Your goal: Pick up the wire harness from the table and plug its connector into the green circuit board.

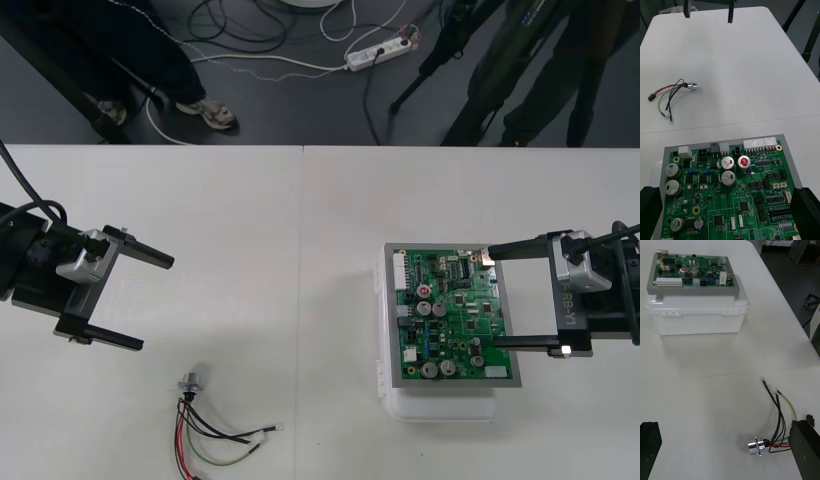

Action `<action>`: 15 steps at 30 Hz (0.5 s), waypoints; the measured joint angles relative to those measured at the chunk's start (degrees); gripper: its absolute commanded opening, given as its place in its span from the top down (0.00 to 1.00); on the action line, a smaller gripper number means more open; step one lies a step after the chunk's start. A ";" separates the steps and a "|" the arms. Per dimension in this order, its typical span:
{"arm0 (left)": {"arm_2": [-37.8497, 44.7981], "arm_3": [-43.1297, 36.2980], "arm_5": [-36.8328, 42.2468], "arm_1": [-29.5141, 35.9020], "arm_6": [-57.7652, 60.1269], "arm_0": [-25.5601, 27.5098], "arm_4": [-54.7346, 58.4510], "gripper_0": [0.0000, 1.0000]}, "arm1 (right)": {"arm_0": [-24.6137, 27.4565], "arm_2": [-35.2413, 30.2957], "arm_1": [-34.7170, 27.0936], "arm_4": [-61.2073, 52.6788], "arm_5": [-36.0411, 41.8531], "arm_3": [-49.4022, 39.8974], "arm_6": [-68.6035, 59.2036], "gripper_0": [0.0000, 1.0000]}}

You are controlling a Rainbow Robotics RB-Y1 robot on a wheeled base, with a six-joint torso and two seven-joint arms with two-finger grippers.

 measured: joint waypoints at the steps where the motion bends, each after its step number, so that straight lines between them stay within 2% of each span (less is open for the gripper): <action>1: 0.00 0.00 0.00 0.00 0.00 0.00 0.00 0.00 | 0.00 0.00 0.00 0.00 0.00 0.00 0.00 0.00; 15: 0.00 0.00 0.00 0.00 0.00 0.00 0.00 0.00 | 0.00 0.00 0.00 0.00 0.00 0.00 0.00 0.00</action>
